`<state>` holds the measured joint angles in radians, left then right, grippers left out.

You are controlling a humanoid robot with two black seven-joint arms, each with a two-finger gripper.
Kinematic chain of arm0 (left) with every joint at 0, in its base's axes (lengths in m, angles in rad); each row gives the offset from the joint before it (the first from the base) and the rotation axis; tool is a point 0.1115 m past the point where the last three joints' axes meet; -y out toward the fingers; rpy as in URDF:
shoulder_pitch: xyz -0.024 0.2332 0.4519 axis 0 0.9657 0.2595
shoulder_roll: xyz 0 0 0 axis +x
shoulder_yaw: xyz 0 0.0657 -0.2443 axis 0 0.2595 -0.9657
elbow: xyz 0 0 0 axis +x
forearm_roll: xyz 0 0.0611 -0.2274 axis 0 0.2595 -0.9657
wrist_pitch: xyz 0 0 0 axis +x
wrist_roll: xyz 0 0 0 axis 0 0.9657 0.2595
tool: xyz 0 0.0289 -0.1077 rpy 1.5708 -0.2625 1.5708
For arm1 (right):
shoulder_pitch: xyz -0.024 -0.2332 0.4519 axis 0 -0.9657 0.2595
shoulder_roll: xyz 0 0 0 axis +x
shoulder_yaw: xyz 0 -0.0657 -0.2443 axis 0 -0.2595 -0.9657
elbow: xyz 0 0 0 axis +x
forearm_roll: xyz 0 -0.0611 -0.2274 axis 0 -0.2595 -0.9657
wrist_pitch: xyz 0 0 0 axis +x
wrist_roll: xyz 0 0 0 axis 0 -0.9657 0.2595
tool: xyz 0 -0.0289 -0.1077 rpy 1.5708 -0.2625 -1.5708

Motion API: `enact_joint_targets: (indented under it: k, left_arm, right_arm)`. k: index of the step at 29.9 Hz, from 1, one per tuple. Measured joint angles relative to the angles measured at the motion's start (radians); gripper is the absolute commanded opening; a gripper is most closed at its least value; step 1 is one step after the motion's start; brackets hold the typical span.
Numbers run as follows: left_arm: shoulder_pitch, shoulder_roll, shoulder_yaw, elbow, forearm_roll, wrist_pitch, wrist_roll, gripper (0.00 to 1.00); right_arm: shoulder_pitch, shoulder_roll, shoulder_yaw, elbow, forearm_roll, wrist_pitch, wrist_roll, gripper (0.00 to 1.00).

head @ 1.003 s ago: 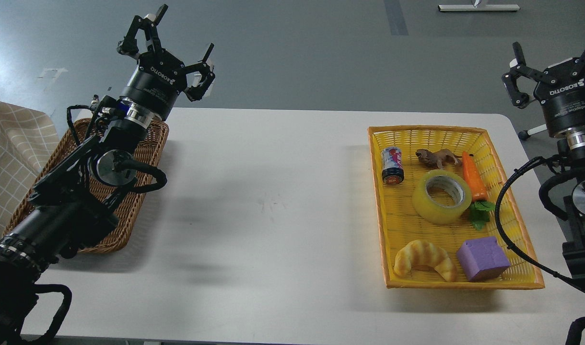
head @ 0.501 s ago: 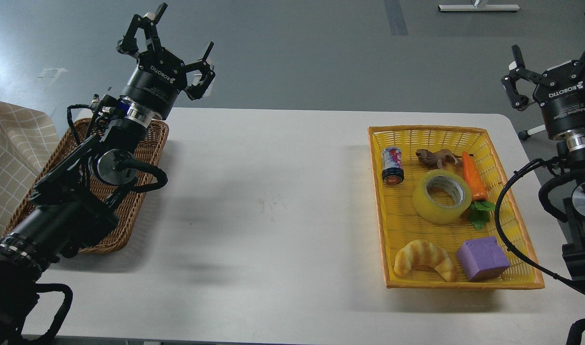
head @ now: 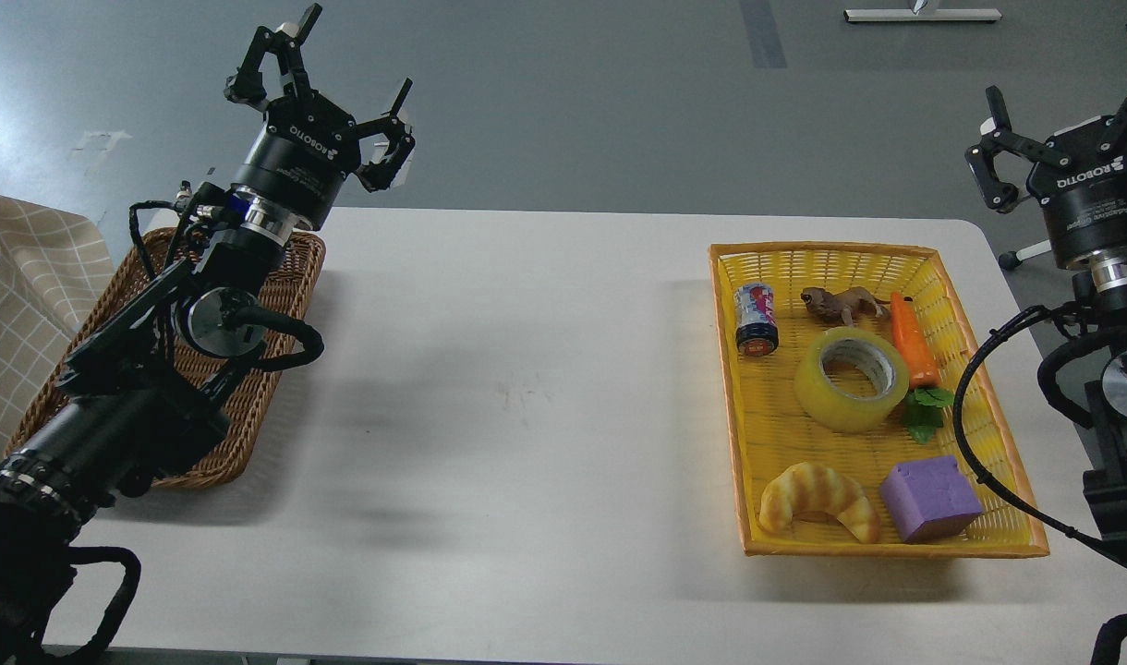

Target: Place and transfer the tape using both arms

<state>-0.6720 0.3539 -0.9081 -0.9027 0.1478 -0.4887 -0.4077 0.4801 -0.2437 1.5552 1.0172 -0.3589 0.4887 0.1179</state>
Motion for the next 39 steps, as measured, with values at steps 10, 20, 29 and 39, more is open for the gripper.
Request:
enact_joint_targets:
  k: [10,20,29,39]
  left_arm:
    - [0.000,0.000,0.000,-0.004,0.001,0.000,0.000,0.98]
    - [0.000,0.002,0.000,-0.005,0.003,0.000,0.004,0.98]
    - [0.000,0.000,0.000,-0.005,0.003,0.000,0.004,0.98]
    - [0.000,-0.001,0.000,-0.005,0.003,0.000,0.004,0.98]
  right_arm:
    - [0.000,0.000,0.000,0.000,0.000,0.000,0.000,1.00]
    - [0.000,-0.002,0.000,0.000,0.000,0.000,0.000,1.00]
    - [0.001,-0.014,-0.006,-0.002,-0.004,0.000,0.000,1.00]
    - [-0.001,-0.075,-0.012,-0.001,-0.018,0.000,0.000,1.00]
